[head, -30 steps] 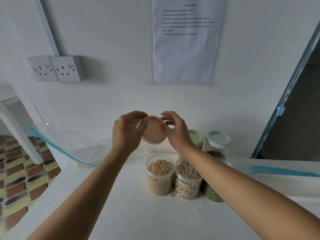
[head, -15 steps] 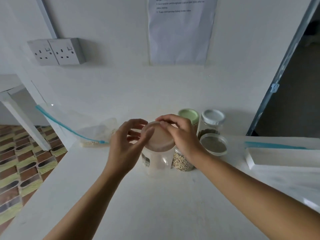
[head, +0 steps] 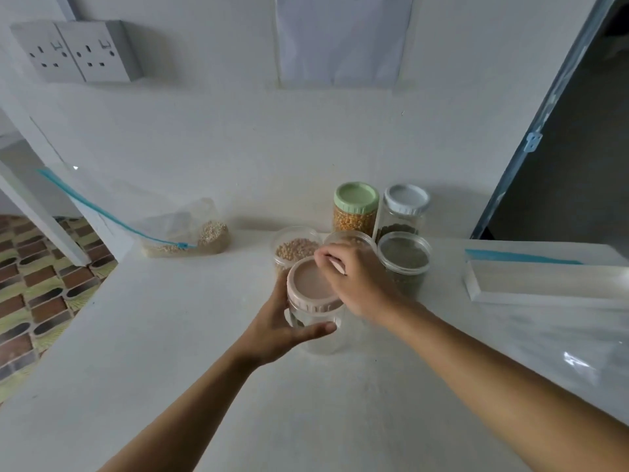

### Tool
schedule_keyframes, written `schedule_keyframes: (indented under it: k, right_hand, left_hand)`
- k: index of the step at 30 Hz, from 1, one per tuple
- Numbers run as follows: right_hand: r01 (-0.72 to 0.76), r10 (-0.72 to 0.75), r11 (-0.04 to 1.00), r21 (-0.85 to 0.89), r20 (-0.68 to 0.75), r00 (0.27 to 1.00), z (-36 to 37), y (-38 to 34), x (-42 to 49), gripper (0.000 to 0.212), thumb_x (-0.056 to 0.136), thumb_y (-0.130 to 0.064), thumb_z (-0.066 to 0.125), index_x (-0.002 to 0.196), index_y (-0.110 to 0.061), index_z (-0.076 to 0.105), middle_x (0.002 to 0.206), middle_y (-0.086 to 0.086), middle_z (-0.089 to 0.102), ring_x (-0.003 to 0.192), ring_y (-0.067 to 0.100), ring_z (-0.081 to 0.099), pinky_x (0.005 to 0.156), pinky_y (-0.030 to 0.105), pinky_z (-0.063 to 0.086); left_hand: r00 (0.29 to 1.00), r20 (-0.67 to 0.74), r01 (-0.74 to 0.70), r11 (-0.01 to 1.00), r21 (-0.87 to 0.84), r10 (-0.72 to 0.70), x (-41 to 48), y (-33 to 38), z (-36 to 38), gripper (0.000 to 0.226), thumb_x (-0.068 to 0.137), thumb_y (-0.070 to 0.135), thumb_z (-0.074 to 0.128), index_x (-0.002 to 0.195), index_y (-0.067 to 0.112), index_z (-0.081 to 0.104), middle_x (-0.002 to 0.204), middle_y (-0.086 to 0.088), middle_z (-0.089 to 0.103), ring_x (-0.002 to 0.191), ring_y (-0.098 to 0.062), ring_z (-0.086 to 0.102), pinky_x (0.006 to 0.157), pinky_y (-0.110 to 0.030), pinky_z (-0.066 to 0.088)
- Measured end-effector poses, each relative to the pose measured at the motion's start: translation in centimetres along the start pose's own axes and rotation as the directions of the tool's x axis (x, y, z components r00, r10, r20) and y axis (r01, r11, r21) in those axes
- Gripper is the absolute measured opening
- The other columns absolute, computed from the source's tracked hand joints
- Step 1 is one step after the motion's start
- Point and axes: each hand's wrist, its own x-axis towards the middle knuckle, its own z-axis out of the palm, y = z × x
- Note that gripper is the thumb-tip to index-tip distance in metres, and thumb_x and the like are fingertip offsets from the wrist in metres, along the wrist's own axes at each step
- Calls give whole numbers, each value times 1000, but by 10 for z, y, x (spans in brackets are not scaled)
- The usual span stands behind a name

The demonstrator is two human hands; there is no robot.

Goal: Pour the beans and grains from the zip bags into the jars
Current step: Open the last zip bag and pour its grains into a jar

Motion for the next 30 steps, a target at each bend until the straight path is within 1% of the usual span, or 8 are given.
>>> schedule_keyframes:
  k: [3,6,10,15,19,22,25,30]
  right_hand:
    - [-10,50,969,-247,158,986,0,-23,-8,65,98,-65,43,132,-12,60,130,6,57,120,21,53,100,39,48]
    - [14,27,947,-320,125,992,12,-31,-13,67,88,-68,56,129,-15,60,129,5,55,120,24,49,100,40,47]
    - [30,-19,984,-176,65,998,14,-23,-8,60,72,-53,75,118,-16,69,112,-6,58,104,16,53,92,38,48]
    - [189,-190,981,33,328,926,-1,-9,4,52,68,-41,84,115,-23,72,113,-13,62,112,9,52,100,40,44]
    - [231,-171,969,-83,449,877,-11,-13,16,58,77,-70,68,123,-35,66,124,-12,53,123,8,40,107,43,40]
    - [265,-55,872,-411,456,888,-15,-26,11,69,90,-79,42,145,-37,46,134,1,39,126,18,36,104,43,42]
    - [289,-68,825,-485,422,904,-17,-38,5,59,93,-65,50,141,-30,51,131,2,49,123,21,43,102,43,44]
    - [87,-81,996,19,588,805,-41,-56,13,24,87,-16,66,106,-22,78,123,-11,67,119,8,56,103,31,45]
  left_hand:
    - [997,-6,-78,997,-4,77,7,-4,10,98,74,-1,85,151,11,26,136,22,54,133,-10,53,103,-23,49]
    - [989,-29,-141,989,54,142,15,-12,11,94,71,5,89,149,4,36,142,9,51,136,-20,50,108,-28,45]
    - [995,0,-104,994,41,104,21,-16,6,78,71,7,91,137,6,49,126,-4,65,120,-28,61,98,-36,53]
    - [993,89,-84,994,75,77,26,-22,-3,80,69,-1,90,138,7,48,124,5,64,121,-21,61,97,-28,50]
    - [989,96,-118,989,92,110,28,-16,-1,83,70,-2,89,140,11,46,129,10,60,127,-15,56,102,-27,47]
    - [985,111,-144,986,86,134,27,-13,2,79,71,-3,87,137,21,52,129,19,60,126,-9,56,102,-25,48]
    - [988,106,-122,992,42,117,28,-13,2,83,72,5,91,142,13,46,132,5,60,127,-19,57,102,-31,49]
    - [991,113,-79,997,27,76,29,-18,0,92,72,1,89,148,14,38,140,2,53,133,-21,52,108,-34,48]
